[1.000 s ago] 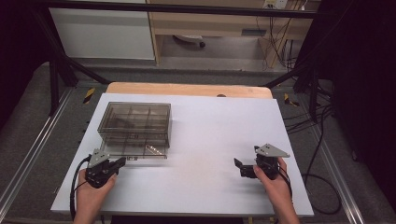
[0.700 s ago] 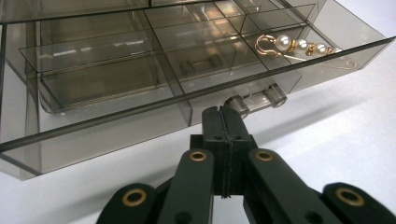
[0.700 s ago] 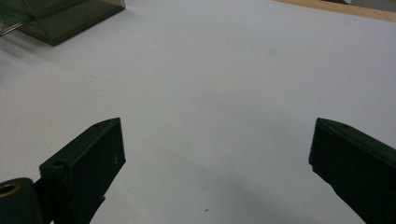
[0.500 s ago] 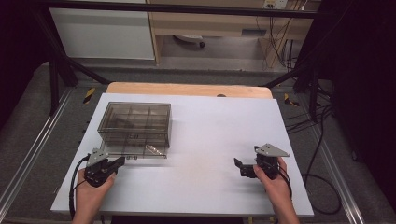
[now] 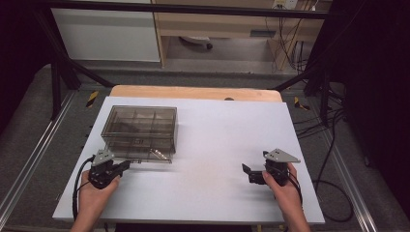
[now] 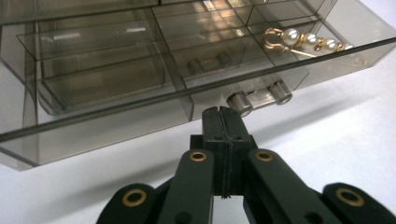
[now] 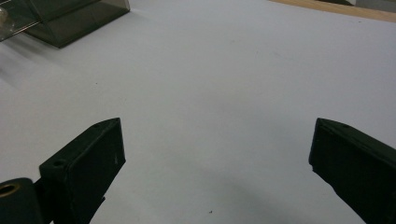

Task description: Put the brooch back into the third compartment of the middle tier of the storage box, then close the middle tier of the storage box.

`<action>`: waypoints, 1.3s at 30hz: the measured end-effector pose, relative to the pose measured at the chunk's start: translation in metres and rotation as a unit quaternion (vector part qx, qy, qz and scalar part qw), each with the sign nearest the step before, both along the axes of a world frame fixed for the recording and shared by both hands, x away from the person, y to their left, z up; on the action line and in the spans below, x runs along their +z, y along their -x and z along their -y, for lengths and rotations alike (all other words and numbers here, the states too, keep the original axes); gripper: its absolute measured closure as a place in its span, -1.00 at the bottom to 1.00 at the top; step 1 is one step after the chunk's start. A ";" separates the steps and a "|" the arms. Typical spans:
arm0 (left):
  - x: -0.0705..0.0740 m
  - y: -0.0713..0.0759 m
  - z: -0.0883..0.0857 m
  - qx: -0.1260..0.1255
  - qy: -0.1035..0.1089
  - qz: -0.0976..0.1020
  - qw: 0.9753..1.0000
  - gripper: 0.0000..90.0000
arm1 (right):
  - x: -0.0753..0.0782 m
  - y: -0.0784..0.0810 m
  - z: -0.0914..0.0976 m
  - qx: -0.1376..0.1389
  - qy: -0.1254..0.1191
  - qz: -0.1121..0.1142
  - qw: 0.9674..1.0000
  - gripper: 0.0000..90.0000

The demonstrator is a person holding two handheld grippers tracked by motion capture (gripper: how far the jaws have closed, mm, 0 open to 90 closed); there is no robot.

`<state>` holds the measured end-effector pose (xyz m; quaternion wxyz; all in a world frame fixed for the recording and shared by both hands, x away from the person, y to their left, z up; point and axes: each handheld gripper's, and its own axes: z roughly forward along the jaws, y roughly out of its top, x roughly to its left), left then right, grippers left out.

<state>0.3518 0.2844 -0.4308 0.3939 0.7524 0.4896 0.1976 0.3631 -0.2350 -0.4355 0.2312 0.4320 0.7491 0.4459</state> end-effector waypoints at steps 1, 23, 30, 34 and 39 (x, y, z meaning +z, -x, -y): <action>0.001 -0.001 0.001 -0.001 -0.004 0.000 1.000 1.00 | 0.000 0.000 0.000 0.000 0.001 0.000 1.000 -0.91; -0.001 -0.013 -0.001 -0.004 0.000 0.001 1.000 1.00 | 0.001 0.001 0.001 -0.008 -0.001 0.000 1.000 -0.91; -0.002 -0.014 -0.001 -0.003 0.002 0.001 1.000 1.00 | 0.001 0.002 0.003 -0.017 -0.006 -0.005 1.000 -0.93; -0.002 -0.014 -0.002 -0.001 0.010 0.006 1.000 1.00 | 0.001 0.000 0.002 -0.014 -0.012 -0.003 1.000 -0.94; -0.003 -0.015 -0.001 0.001 0.008 0.004 1.000 1.00 | 0.002 0.001 0.002 -0.009 -0.010 -0.002 1.000 -0.94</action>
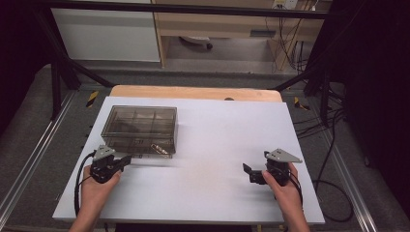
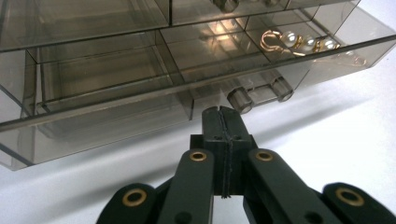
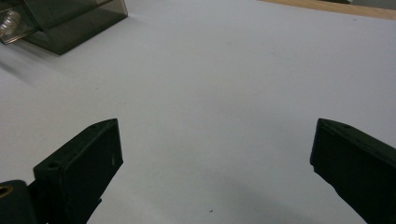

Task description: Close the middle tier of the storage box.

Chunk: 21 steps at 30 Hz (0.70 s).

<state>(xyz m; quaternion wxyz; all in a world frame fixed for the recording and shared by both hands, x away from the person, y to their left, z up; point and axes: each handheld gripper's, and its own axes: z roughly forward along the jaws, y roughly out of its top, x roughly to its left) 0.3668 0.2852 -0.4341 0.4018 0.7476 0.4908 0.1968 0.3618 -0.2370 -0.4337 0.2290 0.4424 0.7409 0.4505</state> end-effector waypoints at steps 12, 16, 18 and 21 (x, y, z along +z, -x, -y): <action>-0.002 -0.002 0.000 0.002 0.004 0.007 1.000 1.00 | 0.000 0.000 0.000 -0.002 0.002 0.000 1.000 -0.94; -0.002 -0.002 0.001 0.002 0.003 0.008 1.000 1.00 | 0.000 0.000 0.000 -0.002 0.000 -0.001 1.000 -0.94; -0.003 -0.002 0.001 0.002 0.003 0.009 1.000 1.00 | 0.000 0.000 0.001 0.000 0.000 -0.001 1.000 -0.94; -0.003 -0.002 0.001 0.002 0.003 0.008 1.000 1.00 | 0.000 0.000 0.001 -0.001 0.000 -0.001 1.000 -0.94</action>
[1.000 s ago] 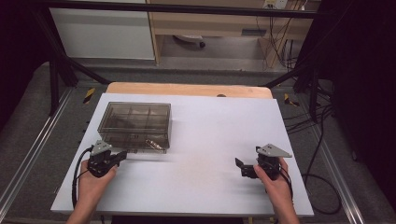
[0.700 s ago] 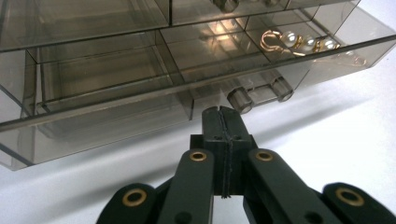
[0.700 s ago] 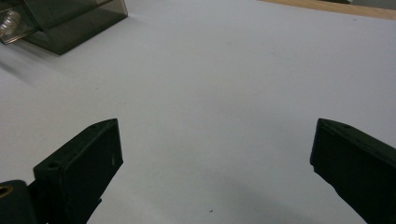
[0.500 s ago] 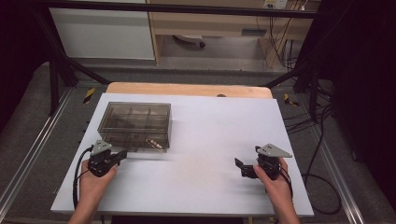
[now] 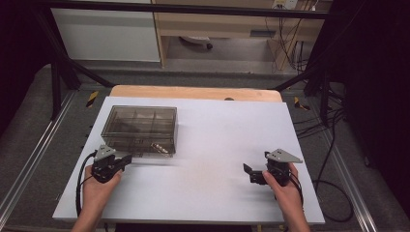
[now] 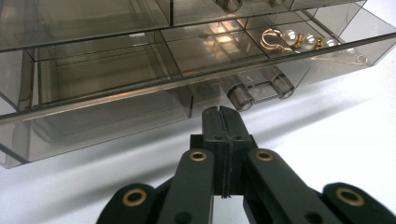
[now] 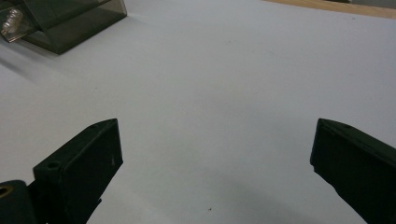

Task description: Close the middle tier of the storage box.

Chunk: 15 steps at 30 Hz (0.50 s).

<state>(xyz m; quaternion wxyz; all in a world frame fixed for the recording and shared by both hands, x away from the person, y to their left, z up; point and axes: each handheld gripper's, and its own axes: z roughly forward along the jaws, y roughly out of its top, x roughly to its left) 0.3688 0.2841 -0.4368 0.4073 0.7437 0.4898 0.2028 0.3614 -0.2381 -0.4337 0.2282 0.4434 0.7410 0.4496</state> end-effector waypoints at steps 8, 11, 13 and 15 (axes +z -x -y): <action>0.000 0.000 0.000 -0.001 0.001 0.003 1.000 1.00 | 0.000 -0.001 -0.001 0.000 0.001 0.000 1.000 -0.94; 0.000 0.000 -0.001 0.000 0.001 0.002 1.000 1.00 | -0.001 0.000 -0.001 0.001 0.002 -0.001 1.000 -0.94; 0.000 0.000 -0.001 -0.001 -0.001 0.003 1.000 1.00 | -0.001 0.000 -0.001 -0.001 0.001 -0.002 1.000 -0.94; -0.001 0.000 -0.001 -0.001 -0.001 0.003 1.000 1.00 | -0.001 0.000 -0.001 0.000 0.000 -0.001 1.000 -0.94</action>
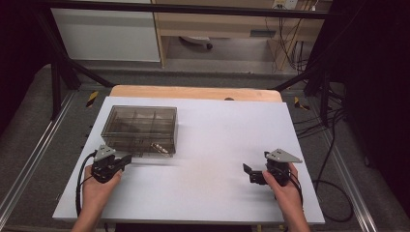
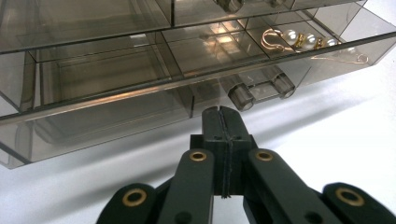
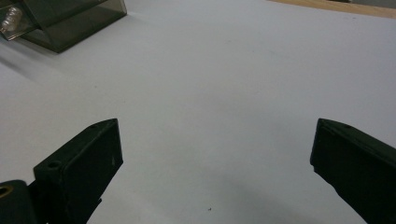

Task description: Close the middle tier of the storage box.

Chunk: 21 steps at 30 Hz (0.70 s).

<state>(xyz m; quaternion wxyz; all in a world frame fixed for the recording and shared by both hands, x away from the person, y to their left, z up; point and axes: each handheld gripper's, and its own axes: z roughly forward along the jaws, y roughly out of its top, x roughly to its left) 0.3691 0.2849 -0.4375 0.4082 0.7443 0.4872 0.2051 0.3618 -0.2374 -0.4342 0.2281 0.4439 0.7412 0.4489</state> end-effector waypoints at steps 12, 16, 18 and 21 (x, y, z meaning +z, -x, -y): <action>0.000 0.000 -0.002 0.000 -0.003 -0.001 1.000 1.00 | 0.000 0.000 -0.001 0.004 0.000 0.000 1.000 -0.94; -0.001 -0.001 -0.001 0.002 -0.001 0.001 1.000 1.00 | 0.000 0.000 -0.001 0.007 -0.001 0.000 1.000 -0.94; 0.000 -0.001 -0.001 0.000 -0.002 0.002 1.000 1.00 | -0.001 -0.001 -0.001 0.006 0.000 -0.001 1.000 -0.94; -0.001 -0.002 -0.003 -0.003 -0.006 0.001 1.000 1.00 | -0.001 0.000 -0.002 0.005 0.001 -0.003 1.000 -0.94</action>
